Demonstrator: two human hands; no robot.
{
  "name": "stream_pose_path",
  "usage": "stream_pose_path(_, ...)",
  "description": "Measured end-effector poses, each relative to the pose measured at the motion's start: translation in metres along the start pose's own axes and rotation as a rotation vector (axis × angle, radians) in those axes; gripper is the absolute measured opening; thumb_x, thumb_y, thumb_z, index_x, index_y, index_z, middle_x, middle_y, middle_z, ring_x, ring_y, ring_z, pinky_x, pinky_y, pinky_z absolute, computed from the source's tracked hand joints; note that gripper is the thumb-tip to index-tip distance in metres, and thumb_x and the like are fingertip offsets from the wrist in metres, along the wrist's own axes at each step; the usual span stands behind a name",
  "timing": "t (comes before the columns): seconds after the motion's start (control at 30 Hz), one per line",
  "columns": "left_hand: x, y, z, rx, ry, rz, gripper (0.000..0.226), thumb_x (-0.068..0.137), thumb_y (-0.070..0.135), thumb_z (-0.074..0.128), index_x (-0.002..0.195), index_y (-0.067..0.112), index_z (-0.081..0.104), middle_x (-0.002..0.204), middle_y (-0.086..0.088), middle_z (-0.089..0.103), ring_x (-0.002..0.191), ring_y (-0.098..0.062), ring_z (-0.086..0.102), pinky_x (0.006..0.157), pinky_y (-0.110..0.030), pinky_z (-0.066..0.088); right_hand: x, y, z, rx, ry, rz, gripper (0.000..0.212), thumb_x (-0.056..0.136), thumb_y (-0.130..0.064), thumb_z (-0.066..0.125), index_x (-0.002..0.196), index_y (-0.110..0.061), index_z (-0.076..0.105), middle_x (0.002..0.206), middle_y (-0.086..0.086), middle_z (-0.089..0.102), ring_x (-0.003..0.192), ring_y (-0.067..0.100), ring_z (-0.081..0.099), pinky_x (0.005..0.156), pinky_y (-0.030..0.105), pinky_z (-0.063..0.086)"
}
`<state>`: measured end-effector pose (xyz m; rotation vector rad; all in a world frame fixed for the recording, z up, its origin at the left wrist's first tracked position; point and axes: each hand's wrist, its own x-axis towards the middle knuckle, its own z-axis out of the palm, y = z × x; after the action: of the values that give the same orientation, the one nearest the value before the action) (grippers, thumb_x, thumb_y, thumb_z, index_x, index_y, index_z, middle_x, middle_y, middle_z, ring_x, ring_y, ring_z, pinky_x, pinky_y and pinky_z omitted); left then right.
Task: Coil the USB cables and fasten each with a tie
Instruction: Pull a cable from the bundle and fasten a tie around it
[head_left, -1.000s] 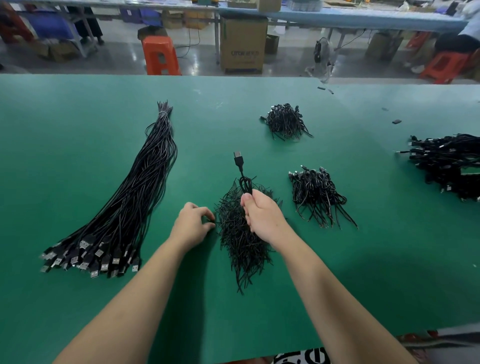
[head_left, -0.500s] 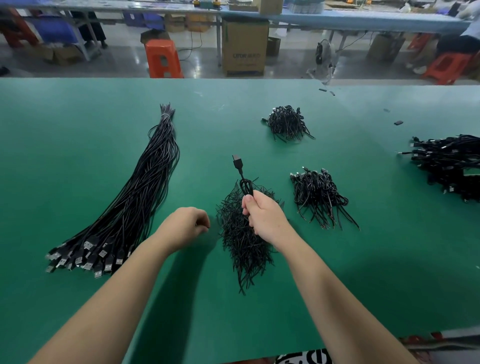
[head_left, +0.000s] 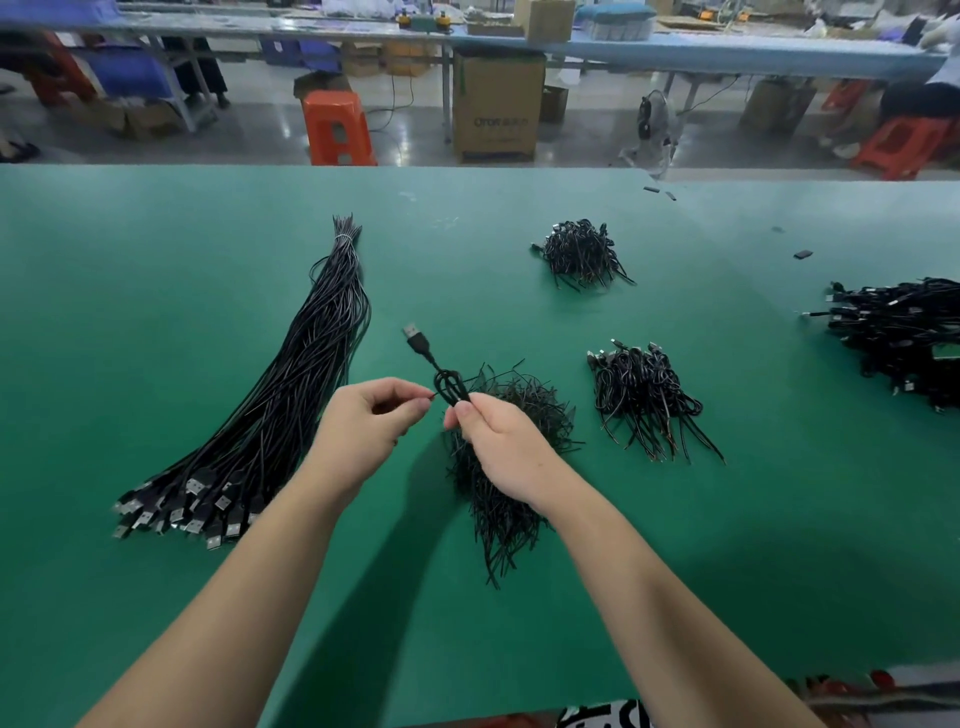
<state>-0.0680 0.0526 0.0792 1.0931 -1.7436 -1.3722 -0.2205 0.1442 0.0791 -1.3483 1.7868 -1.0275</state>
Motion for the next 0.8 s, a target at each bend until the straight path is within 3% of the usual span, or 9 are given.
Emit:
stream_pose_path(0.13,-0.010,0.009,0.010,-0.055,-0.007,0.029,0.013,0.089,0.012,0.072,0.080,0.019,0.078,0.064,-0.007,0.057,0.061,-0.016,0.040,0.051,-0.027,0.031,-0.001,-0.002,0.012,0.152,-0.044,0.005,0.025,0.108,-0.030,0.038,0.093,-0.021,0.056,0.073,-0.006,0.043,0.061,0.011,0.037,0.062,0.033,0.032)
stream_pose_path(0.27,-0.012,0.008,0.009,-0.067,-0.030,0.004,0.010,0.089,0.013,0.072,0.082,0.018,0.078,0.066,-0.007,0.053,0.064,-0.019,0.038,0.057,-0.030,0.030,-0.003,-0.002,0.010,0.263,-0.059,0.036,0.027,0.108,-0.027,0.038,0.122,-0.014,0.058,0.070,-0.010,0.039,0.054,0.004,0.032,0.050,0.019,0.028)
stream_pose_path(0.37,-0.015,0.007,0.011,-0.023,-0.045,0.013,0.014,0.089,0.011,0.073,0.080,0.021,0.078,0.063,0.001,0.059,0.061,-0.015,0.042,0.058,-0.030,0.033,-0.004,-0.003,0.010,0.300,-0.033,0.055,0.031,0.109,-0.025,0.038,0.108,0.004,0.050,0.067,-0.009,0.036,0.050,0.003,0.029,0.046,0.015,0.025)
stream_pose_path(0.5,-0.016,0.007,0.012,0.168,-0.029,0.075,0.016,0.088,0.015,0.074,0.077,0.026,0.076,0.057,0.014,0.060,0.051,-0.006,0.044,0.054,-0.022,0.035,-0.002,-0.002,0.012,0.295,-0.015,0.068,0.033,0.109,-0.025,0.039,0.094,0.003,0.046,0.068,-0.006,0.033,0.053,0.007,0.026,0.049,0.021,0.023)
stream_pose_path(0.6,-0.022,0.008,0.015,0.505,0.103,0.290,0.009,0.086,0.015,0.074,0.084,0.024,0.074,0.074,0.013,0.061,0.064,-0.003,0.055,0.063,-0.020,0.044,-0.002,-0.001,0.013,0.299,0.020,0.095,0.030,0.108,-0.027,0.040,0.083,-0.012,0.046,0.067,-0.005,0.034,0.054,0.009,0.026,0.051,0.026,0.022)
stream_pose_path(0.7,-0.029,0.009,0.016,0.793,0.236,0.600,0.004,0.086,0.013,0.074,0.086,0.013,0.070,0.083,0.000,0.058,0.070,-0.021,0.056,0.060,-0.032,0.046,-0.001,-0.003,0.013,0.421,0.016,0.166,0.030,0.108,-0.027,0.040,0.080,-0.017,0.046,0.065,-0.005,0.035,0.047,0.007,0.025,0.044,0.021,0.021)
stream_pose_path(0.8,-0.028,0.008,0.009,0.949,0.195,0.980,0.007,0.086,0.000,0.069,0.088,0.007,0.069,0.095,-0.009,0.064,0.090,-0.031,0.061,0.073,-0.039,0.050,-0.001,-0.005,0.008,0.566,-0.089,0.231,0.033,0.108,-0.027,0.041,0.076,-0.020,0.044,0.062,-0.004,0.033,0.045,0.007,0.019,0.038,0.020,0.015)
